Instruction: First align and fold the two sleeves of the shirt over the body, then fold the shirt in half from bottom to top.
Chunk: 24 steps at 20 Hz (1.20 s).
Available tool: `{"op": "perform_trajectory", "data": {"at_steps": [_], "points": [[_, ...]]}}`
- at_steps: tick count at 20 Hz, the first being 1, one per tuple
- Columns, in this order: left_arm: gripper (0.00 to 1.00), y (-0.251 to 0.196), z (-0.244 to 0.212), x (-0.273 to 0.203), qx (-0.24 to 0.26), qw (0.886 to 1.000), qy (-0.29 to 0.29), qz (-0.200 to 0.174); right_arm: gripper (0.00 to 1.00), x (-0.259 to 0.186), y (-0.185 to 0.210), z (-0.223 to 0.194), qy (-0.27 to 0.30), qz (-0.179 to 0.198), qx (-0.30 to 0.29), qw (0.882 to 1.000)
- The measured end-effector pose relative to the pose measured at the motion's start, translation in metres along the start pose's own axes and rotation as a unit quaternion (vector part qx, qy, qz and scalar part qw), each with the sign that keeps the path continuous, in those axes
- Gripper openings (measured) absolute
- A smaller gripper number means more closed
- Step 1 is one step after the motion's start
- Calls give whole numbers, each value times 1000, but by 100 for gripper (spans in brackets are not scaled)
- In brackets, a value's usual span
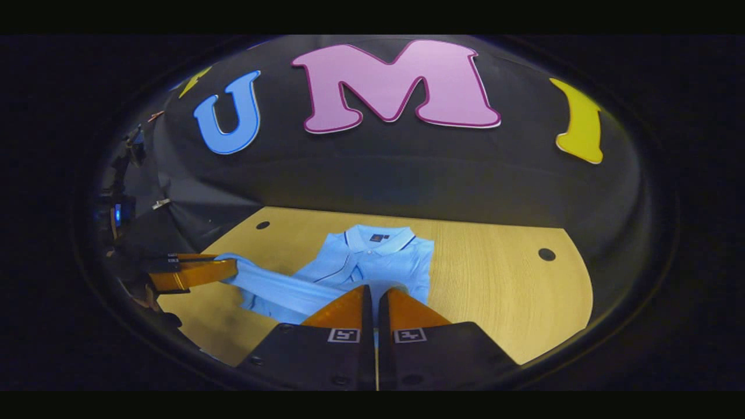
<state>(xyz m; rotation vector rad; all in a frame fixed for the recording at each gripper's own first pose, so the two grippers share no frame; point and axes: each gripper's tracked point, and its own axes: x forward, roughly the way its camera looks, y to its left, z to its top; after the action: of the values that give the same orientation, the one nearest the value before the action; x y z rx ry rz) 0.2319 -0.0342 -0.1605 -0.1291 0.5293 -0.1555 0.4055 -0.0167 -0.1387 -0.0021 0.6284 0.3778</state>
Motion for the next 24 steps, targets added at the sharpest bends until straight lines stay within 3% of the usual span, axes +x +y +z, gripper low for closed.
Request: {"op": "perform_trajectory", "data": {"at_steps": [1, 3, 4, 5, 7, 9, 10, 14, 15, 20, 21, 22, 24], "points": [[6, 2, 7, 12, -1, 1000, -2, 0, 6, 12, -4, 6, -4, -1, -1, 1000], [6, 8, 20, 38, 10, 1000, -8, 5, 6, 38, -11, 14, -8, -2, 1, 1000], [6, 10, 26, 51, 14, 1000, -11, 7, 1, 51, -15, 16, -7, -2, 2, 1000], [6, 13, 30, 65, 14, 1000, -11, 9, 6, 64, -18, 19, -8, -1, 3, 1000], [11, 20, 35, 95, 7, 1000, -10, 10, 6, 93, -25, 28, -12, -2, 1, 1000], [6, 30, 41, 127, 3, 1000, -7, 13, 1, 120, -33, 37, -19, -1, -2, 1000], [6, 34, 45, 143, 2, 1000, -7, 18, 6, 135, -36, 41, -21, -1, -4, 1000], [6, 44, 58, 200, -10, 1000, -7, 19, 6, 180, -50, 49, -21, -10, -13, 1000], [6, 47, 61, 213, -14, 1000, -6, 17, 0, 190, -53, 51, -23, -13, -12, 1000], [6, 57, 55, 264, -2, 1000, 3, 9, 12, 238, -72, 56, -21, -28, 2, 999], [6, 59, 55, 273, -1, 1000, 0, 9, 12, 243, -74, 56, -23, -32, 5, 999], [6, 59, 55, 279, 3, 1000, -6, 12, 1, 246, -75, 53, -23, -36, 8, 999], [7, 62, 56, 283, 16, 999, -17, 23, 0, 244, -73, 43, -15, -42, 4, 999]]}}
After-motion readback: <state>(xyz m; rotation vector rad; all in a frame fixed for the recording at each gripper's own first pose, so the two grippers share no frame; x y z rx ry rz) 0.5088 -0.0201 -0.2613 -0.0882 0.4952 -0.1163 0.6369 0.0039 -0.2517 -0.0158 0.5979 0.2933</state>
